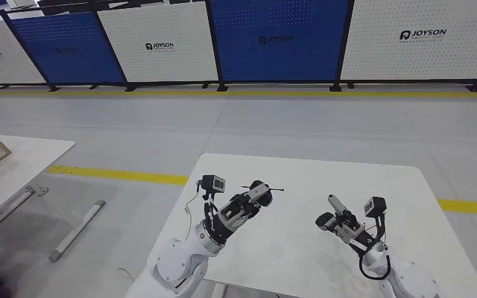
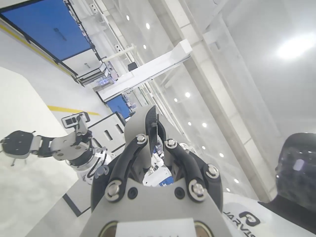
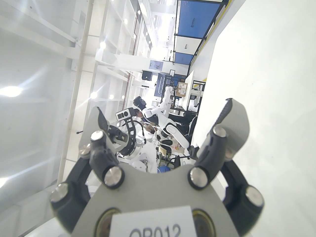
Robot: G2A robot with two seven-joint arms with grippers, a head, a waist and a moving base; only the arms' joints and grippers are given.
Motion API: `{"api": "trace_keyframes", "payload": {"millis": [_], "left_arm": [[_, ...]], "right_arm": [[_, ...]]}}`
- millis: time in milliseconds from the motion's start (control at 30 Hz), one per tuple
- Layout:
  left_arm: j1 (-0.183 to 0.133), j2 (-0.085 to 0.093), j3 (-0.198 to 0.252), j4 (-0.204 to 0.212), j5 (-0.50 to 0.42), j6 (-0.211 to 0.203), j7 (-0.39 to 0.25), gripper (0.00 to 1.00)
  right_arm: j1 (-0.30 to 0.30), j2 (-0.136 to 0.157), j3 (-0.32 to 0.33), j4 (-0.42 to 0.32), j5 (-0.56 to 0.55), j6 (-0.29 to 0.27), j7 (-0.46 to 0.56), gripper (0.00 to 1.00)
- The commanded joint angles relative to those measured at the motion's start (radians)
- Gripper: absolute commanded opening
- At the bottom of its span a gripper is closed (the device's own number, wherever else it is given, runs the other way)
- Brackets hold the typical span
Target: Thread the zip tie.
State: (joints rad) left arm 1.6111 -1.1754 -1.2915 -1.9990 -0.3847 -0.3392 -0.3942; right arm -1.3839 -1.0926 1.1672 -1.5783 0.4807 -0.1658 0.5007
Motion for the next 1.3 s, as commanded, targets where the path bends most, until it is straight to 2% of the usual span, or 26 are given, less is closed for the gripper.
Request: {"api": "trace_keyframes", "payload": {"millis": [0, 200, 367, 467, 667, 933, 1000, 1067, 1133, 1233, 1267], "left_arm": [[-0.007, -0.001, 0.017, 0.028, 0.036, 0.012, 0.000, 0.00], [-0.041, -0.003, 0.070, 0.127, 0.133, 0.096, 0.007, 0.00], [-0.072, -0.008, 0.121, 0.218, 0.161, 0.150, 0.009, 0.00], [-0.095, -0.012, 0.149, 0.268, 0.168, 0.161, 0.016, 0.00], [-0.111, -0.016, 0.162, 0.305, 0.141, 0.142, 0.034, 0.00], [-0.111, -0.016, 0.162, 0.305, 0.141, 0.142, 0.034, 0.00], [-0.117, -0.018, 0.164, 0.290, 0.142, 0.129, 0.043, 0.00], [-0.115, -0.018, 0.159, 0.264, 0.123, 0.100, 0.044, 0.00], [-0.104, -0.015, 0.137, 0.213, 0.096, 0.053, 0.041, 0.00], [-0.069, -0.009, 0.101, 0.129, 0.081, -0.001, 0.029, 0.00], [-0.056, -0.007, 0.092, 0.097, 0.076, -0.001, 0.024, 0.00]], "right_arm": [[0.000, 0.000, 0.000, 0.000, 0.000, 0.000, 0.000, 1.00], [0.000, 0.000, 0.000, 0.000, 0.000, 0.000, 0.000, 1.00], [0.000, 0.000, 0.000, 0.000, 0.000, 0.000, 0.000, 1.00], [0.000, 0.000, 0.000, 0.000, 0.000, 0.000, 0.000, 1.00], [0.000, 0.000, 0.000, 0.000, 0.000, 0.000, 0.000, 1.00], [0.000, 0.000, 0.000, 0.000, 0.000, 0.000, 0.000, 1.00], [0.000, 0.000, 0.000, 0.000, 0.000, 0.000, 0.000, 1.00], [0.000, 0.000, 0.000, 0.000, 0.000, 0.000, 0.000, 1.00], [0.000, 0.000, 0.000, 0.000, 0.000, 0.000, 0.000, 1.00], [0.000, 0.000, 0.000, 0.000, 0.000, 0.000, 0.000, 1.00], [0.000, 0.000, 0.000, 0.000, 0.000, 0.000, 0.000, 1.00]]}}
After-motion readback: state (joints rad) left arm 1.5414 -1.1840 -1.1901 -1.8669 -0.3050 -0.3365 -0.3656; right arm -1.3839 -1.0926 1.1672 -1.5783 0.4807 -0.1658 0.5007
